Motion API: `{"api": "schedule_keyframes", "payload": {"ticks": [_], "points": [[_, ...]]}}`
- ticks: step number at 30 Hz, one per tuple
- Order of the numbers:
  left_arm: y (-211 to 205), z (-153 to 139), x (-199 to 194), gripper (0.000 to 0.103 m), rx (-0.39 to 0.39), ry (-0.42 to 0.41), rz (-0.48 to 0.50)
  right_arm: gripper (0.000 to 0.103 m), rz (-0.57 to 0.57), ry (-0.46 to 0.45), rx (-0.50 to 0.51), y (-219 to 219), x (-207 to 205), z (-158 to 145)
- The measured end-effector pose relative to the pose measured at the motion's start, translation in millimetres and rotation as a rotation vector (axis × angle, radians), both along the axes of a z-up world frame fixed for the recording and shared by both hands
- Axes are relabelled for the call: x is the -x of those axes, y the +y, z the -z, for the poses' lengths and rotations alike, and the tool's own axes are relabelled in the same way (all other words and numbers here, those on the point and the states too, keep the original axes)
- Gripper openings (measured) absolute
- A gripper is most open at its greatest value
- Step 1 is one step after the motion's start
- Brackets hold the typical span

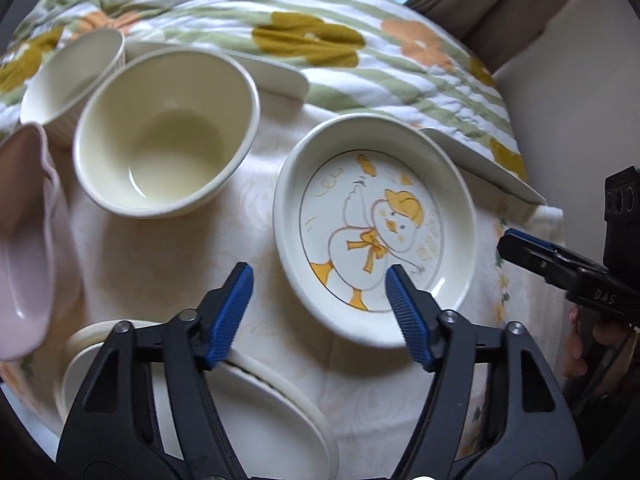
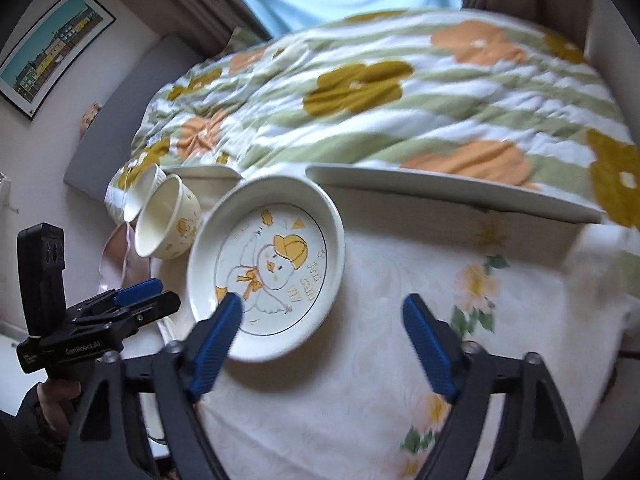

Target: Organize plates and bowls

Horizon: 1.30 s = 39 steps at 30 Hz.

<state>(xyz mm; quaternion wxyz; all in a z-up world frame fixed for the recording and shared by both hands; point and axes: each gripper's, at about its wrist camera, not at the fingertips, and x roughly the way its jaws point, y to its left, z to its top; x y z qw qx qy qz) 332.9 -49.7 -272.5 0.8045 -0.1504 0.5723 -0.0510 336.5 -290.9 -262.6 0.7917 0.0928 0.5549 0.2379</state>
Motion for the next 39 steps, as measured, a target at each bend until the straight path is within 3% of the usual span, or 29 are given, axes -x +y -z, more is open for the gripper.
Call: {"api": "schedule_keyframes", "payload": {"ticks": [2,6,9,11,13,16,31,39], "points": [[-1,12,-7,0.054,-0.002,0.025,-0.025,0.058,-0.043,0.028,-0.007,5,-13,16],[-3,25,-14,0.048,-0.008,0.049,-0.054,0.048,-0.111,0.047,-0.023,15,-30,34],[-4,30,-16,0.035,-0.024,0.052,-0.072,0.035,-0.144,0.047,-0.03,20,-38,40],[-3,31,-17,0.024,-0.025,0.05,-0.084,0.032,-0.16,0.034,-0.032,23,-41,41],[-1,33,-20,0.021,-0.025,0.055,-0.095,0.022,-0.176,0.029,-0.031,26,-45,42],[0,34,-21,0.021,-0.019,0.053,-0.107,0.016,-0.198,0.026,-0.021,30,-47,45],[-13,17,-18,0.02,-0.105,0.012,-0.064,0.014,-0.206,0.016,-0.021,26,-45,44],[-14,-5,-4,0.02,-0.094,-0.04,-0.031,0.014,-0.169,-0.036,-0.023,21,-25,24]]}}
